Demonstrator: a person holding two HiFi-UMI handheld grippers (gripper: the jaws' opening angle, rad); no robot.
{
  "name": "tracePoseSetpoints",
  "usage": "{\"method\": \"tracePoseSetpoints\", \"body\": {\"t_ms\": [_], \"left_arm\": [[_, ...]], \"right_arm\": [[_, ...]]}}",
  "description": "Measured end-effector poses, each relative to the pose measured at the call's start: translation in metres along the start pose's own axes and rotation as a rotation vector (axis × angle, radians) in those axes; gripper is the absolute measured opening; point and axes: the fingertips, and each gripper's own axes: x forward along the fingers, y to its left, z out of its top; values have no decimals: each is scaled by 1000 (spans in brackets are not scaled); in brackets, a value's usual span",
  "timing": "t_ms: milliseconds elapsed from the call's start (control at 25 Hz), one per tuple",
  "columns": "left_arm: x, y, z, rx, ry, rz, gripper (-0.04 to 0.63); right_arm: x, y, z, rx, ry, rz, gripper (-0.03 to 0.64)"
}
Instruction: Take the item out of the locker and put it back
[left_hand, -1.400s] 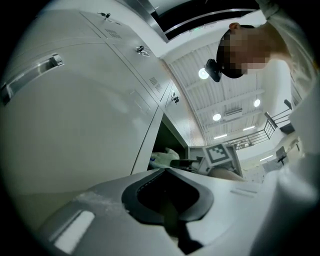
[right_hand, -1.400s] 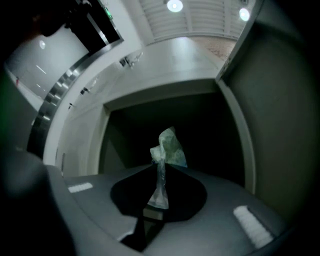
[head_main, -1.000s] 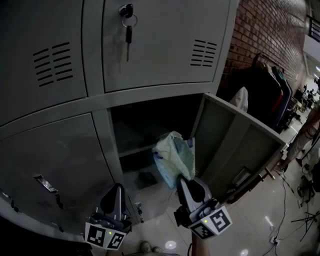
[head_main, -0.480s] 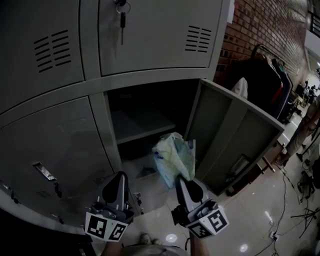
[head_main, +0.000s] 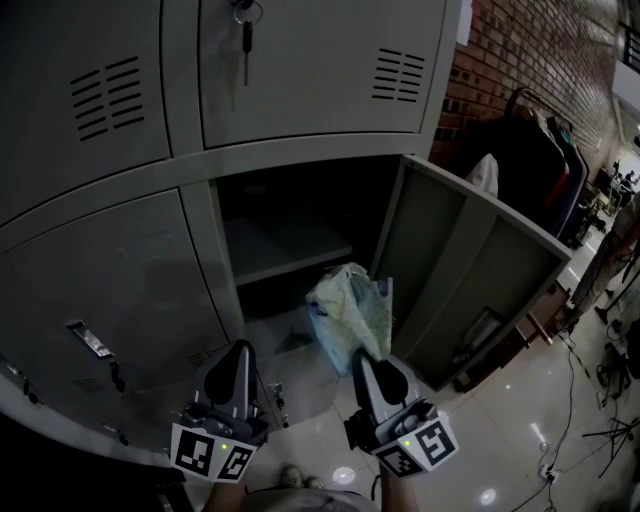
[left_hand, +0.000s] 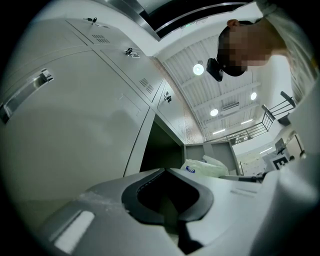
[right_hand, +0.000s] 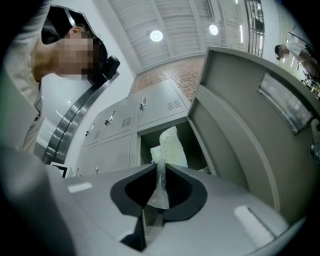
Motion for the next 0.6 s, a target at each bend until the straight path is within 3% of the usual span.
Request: {"method": "tracePoseSetpoints", "body": {"t_ms": [600], "left_arm": [[-2,10,3,1,-7,19,3]], "right_arm": [[5,-1,-6,-19,10,-7,35]]}}
